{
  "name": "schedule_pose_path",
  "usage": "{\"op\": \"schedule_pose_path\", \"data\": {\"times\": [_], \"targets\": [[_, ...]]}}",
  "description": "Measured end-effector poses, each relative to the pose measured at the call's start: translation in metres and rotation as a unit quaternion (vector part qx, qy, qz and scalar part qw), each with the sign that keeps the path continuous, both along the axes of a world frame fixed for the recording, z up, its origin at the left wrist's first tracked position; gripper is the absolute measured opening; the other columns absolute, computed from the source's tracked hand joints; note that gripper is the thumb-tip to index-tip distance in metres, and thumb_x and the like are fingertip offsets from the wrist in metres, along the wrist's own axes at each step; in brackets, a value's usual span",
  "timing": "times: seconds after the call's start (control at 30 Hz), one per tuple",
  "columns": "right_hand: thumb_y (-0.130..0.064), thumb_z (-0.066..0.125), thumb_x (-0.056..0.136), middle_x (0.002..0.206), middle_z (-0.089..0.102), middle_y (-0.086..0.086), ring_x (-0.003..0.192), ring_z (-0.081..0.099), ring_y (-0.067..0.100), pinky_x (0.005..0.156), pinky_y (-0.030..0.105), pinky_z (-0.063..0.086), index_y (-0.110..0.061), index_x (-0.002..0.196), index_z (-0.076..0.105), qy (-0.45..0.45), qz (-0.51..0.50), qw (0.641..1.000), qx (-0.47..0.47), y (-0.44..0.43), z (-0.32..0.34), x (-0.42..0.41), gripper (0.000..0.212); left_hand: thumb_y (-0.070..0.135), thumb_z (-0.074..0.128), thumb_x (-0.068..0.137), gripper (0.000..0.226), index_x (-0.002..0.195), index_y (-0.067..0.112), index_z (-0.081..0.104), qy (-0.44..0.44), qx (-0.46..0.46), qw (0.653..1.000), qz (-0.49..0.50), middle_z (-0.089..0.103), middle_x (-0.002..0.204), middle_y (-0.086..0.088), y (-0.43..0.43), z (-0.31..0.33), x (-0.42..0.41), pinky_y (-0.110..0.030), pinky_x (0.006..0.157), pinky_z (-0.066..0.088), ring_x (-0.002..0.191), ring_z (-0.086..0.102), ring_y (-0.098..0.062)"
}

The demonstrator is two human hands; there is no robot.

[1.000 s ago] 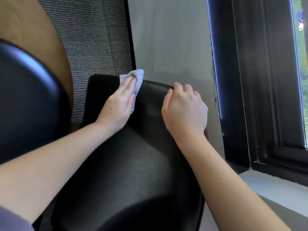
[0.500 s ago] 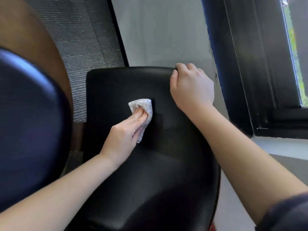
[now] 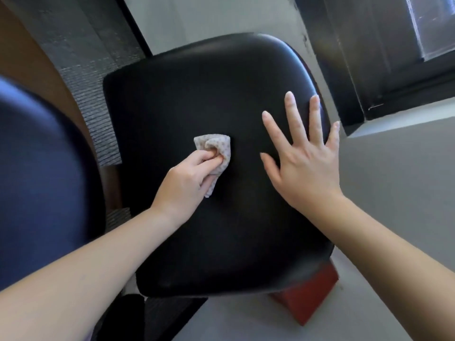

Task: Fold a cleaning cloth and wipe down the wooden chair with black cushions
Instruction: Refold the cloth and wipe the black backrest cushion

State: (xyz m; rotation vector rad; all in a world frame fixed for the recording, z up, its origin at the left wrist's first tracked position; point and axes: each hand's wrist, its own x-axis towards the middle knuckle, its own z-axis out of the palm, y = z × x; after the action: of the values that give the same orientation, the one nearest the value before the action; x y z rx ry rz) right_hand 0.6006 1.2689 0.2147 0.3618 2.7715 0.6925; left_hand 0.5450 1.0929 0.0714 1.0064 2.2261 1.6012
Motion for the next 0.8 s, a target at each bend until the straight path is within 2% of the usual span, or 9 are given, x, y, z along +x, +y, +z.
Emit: {"op": "schedule_pose_path", "data": {"times": [0.2,0.3,0.47,0.67,0.8], "targets": [[-0.052,0.04,0.094,0.164,0.002,0.009,0.148,-0.004,0.042,0.107,0.073,0.018,-0.033,0.152,0.025,-0.014,0.006,1.0,0.01,-0.007,-0.001,0.013,0.062,0.001,0.076,0.08,0.029,0.107,0.009,0.071,-0.06,-0.025,0.998,0.005,0.063,0.105,0.004,-0.009,0.006,0.029,-0.021,0.081,0.051,0.093,0.06,-0.008],[-0.049,0.039,0.094,0.164,0.005,0.008,0.148,-0.001,0.041,0.108,0.072,0.019,-0.033,0.151,0.028,0.0,0.008,1.0,0.004,-0.007,-0.002,0.014,0.059,0.002,0.075,0.08,0.029,0.107,0.01,0.07,-0.085,-0.036,0.996,-0.022,0.061,0.103,0.007,-0.016,0.012,0.044,-0.021,0.083,0.05,0.094,0.059,-0.008],[-0.049,0.04,0.095,0.164,0.006,0.007,0.148,0.0,0.041,0.109,0.07,0.016,-0.034,0.15,0.03,0.014,0.013,1.0,-0.003,-0.006,-0.001,0.014,0.058,0.008,0.074,0.083,0.023,0.105,0.014,0.07,-0.106,-0.05,0.991,-0.069,0.056,0.099,0.014,-0.03,0.021,0.075,-0.012,0.08,0.043,0.091,0.055,-0.002],[-0.038,0.043,0.095,0.163,0.013,0.007,0.149,0.003,0.04,0.111,0.071,0.009,-0.029,0.147,0.039,0.017,0.044,0.998,-0.037,-0.011,-0.001,0.027,0.052,0.007,0.072,0.085,0.031,0.115,0.013,0.067,-0.126,-0.042,0.989,-0.063,0.055,0.112,0.012,-0.038,0.028,0.099,-0.007,0.092,0.04,0.105,0.053,-0.001],[-0.034,0.042,0.095,0.161,0.022,0.006,0.149,0.009,0.036,0.115,0.066,0.006,-0.026,0.143,0.045,0.016,0.076,0.996,-0.048,-0.018,-0.001,0.066,0.049,0.003,0.073,0.082,0.033,0.114,0.01,0.067,-0.124,-0.029,0.99,-0.056,0.054,0.114,0.011,-0.04,0.036,0.115,-0.005,0.094,0.038,0.108,0.052,0.0]]}}
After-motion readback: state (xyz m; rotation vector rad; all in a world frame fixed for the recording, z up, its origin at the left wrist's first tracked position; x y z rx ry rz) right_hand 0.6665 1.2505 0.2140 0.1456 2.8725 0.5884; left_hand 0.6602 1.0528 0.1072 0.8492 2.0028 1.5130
